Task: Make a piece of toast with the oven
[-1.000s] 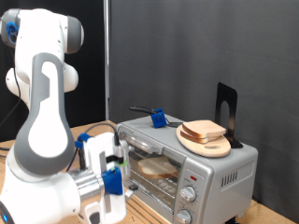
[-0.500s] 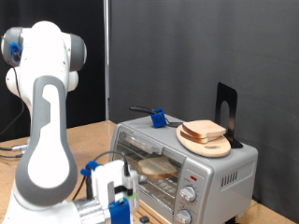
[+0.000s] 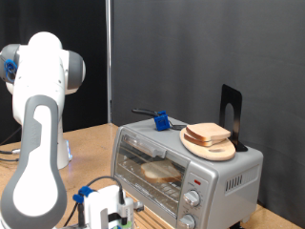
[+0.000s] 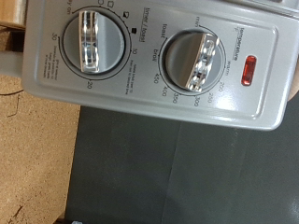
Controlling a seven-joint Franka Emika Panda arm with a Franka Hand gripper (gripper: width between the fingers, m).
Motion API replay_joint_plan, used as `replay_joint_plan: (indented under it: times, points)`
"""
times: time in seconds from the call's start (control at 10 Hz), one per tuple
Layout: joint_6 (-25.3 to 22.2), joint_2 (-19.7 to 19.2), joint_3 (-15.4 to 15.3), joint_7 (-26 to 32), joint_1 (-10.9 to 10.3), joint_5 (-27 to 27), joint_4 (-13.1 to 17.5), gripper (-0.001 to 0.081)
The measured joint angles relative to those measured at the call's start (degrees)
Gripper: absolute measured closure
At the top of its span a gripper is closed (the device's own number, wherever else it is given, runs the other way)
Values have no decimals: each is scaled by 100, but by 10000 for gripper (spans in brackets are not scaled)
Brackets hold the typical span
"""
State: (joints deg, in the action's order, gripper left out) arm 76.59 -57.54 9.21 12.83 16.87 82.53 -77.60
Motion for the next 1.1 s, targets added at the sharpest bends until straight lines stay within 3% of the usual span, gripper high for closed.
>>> replay_joint_plan:
  times: [0.7,1.1]
  points:
    - [308,-146,-239,-30,-114,132,47,124]
    - [405,-233,-273,-418,-290,117,83,124]
